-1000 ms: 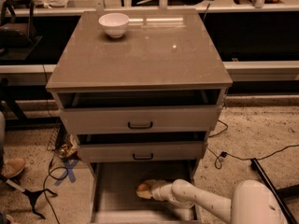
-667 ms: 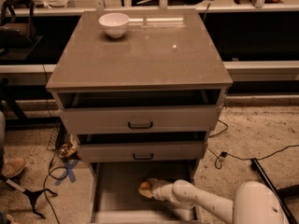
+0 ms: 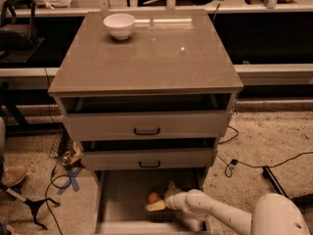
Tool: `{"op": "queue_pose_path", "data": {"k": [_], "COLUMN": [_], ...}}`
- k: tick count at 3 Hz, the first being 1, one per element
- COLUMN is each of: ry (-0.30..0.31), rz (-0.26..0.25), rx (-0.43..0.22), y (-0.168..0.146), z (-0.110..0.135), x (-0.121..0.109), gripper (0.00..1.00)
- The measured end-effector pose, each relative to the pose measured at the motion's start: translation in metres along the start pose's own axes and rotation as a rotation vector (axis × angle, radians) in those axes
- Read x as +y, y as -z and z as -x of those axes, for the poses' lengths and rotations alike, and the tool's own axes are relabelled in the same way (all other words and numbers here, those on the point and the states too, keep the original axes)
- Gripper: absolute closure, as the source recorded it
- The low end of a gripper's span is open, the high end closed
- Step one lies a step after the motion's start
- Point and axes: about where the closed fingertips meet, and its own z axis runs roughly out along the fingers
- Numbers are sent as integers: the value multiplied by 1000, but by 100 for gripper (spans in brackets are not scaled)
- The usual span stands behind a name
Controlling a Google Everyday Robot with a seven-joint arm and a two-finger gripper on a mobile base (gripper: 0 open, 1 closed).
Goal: Place orange into bottom drawer
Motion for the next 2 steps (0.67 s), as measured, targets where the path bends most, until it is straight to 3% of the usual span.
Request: {"op": "queue_pose_path", "data": {"k": [1,2], "ry": [-42,-87], "rz": [-80,-96], "rx": [-42,-79], "y": [53,100], "z": [5,9], "x": [-34,-51], "gripper": [0,0]}}
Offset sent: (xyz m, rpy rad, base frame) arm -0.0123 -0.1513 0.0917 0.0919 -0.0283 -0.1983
